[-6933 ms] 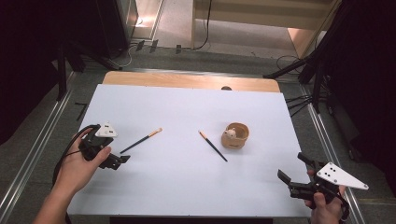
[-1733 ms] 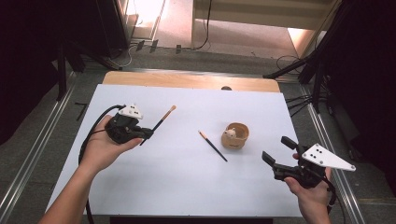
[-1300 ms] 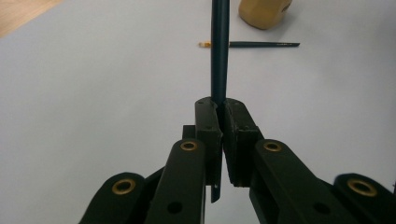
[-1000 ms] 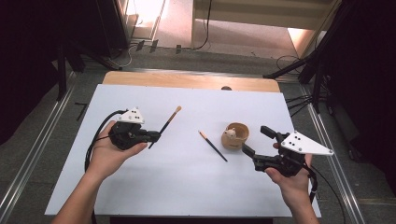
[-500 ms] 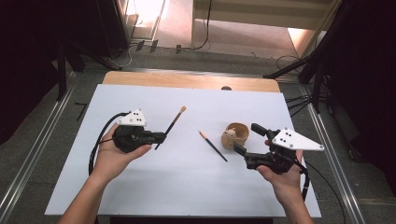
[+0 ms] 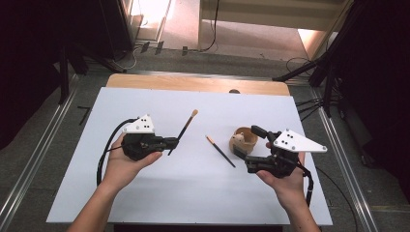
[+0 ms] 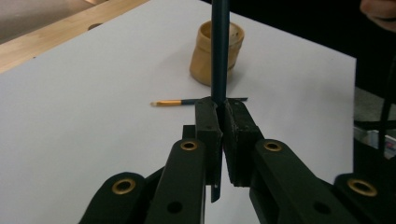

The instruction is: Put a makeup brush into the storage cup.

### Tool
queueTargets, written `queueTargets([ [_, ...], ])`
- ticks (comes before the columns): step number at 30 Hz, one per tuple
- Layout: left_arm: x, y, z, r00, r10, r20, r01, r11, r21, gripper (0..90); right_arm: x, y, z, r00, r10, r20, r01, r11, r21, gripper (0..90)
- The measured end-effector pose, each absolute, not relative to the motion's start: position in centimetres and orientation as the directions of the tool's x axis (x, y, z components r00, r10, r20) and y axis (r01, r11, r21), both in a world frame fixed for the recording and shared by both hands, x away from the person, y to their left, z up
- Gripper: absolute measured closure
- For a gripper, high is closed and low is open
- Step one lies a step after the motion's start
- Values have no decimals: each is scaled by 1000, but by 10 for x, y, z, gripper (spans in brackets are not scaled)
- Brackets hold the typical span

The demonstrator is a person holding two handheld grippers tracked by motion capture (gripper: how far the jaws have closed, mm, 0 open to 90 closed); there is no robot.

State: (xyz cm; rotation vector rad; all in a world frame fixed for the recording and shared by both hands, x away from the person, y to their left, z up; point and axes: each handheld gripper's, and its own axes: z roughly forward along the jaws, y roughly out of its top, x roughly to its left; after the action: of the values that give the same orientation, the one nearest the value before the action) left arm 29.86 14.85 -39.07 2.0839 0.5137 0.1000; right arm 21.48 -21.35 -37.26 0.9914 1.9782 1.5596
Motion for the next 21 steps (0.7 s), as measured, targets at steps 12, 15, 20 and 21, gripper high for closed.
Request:
queueTargets([
  [12, 294, 138, -391, 918, 377, -124, 285, -408, 868, 861, 219, -200, -369, -671, 733, 112, 263, 94, 960, 189],
  [15, 293, 134, -392, 919, 372, -131, 283, -394, 874, 862, 220, -196, -368, -676, 729, 112, 256, 89, 963, 198],
  [20, 290, 127, -392, 924, 360, -129, 268, -366, 891, 861, 222, -191, -368, -681, 722, 127, 256, 72, 964, 207],
  [21, 290, 126, -392, 925, 357, -128, 263, -361, 895, 861, 223, -190, -368, -682, 719, 129, 255, 69, 965, 208],
])
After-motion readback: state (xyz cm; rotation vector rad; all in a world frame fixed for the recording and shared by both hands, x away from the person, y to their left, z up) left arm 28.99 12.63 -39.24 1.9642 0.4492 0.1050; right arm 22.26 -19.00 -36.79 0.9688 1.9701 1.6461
